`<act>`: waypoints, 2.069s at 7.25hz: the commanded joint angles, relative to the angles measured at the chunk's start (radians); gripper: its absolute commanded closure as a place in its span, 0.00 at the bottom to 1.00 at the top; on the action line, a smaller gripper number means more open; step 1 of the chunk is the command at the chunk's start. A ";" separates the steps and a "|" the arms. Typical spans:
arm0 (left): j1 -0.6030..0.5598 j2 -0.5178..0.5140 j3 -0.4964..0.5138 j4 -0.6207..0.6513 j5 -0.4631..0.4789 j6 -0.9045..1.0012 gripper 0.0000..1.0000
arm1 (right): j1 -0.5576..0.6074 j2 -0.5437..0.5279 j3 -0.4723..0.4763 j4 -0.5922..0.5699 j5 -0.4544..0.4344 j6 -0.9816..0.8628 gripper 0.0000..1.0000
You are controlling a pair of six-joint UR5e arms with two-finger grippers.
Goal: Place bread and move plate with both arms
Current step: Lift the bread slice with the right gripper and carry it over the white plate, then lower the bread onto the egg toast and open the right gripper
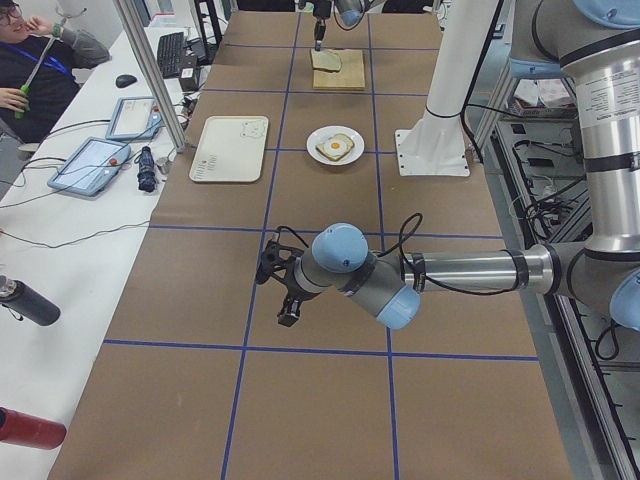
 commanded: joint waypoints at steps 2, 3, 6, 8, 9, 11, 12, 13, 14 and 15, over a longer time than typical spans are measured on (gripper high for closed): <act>0.000 0.000 0.001 0.002 0.001 -0.006 0.01 | -0.149 0.237 -0.013 -0.004 -0.094 -0.006 1.00; 0.001 -0.002 0.001 0.000 -0.002 -0.038 0.00 | -0.236 0.275 -0.013 -0.003 -0.197 -0.013 1.00; 0.002 0.000 0.002 0.002 -0.002 -0.041 0.01 | -0.471 0.312 -0.013 -0.013 -0.449 -0.091 1.00; 0.000 0.002 0.002 0.000 -0.002 -0.041 0.00 | -0.530 0.334 -0.025 -0.050 -0.509 -0.127 1.00; 0.000 0.002 0.002 0.000 -0.002 -0.041 0.00 | -0.544 0.343 -0.043 -0.050 -0.527 -0.151 1.00; 0.000 0.002 0.002 0.000 -0.002 -0.041 0.01 | -0.570 0.349 -0.067 -0.059 -0.574 -0.164 1.00; 0.000 0.014 0.001 0.000 0.000 -0.040 0.01 | -0.570 0.349 -0.070 -0.061 -0.577 -0.164 1.00; 0.000 0.015 0.001 0.000 -0.002 -0.040 0.01 | -0.571 0.355 -0.091 -0.061 -0.580 -0.180 1.00; 0.000 0.015 0.002 0.000 0.000 -0.040 0.01 | -0.584 0.357 -0.119 -0.056 -0.609 -0.209 1.00; 0.000 0.015 0.002 0.000 0.000 -0.040 0.01 | -0.591 0.366 -0.137 -0.056 -0.641 -0.225 1.00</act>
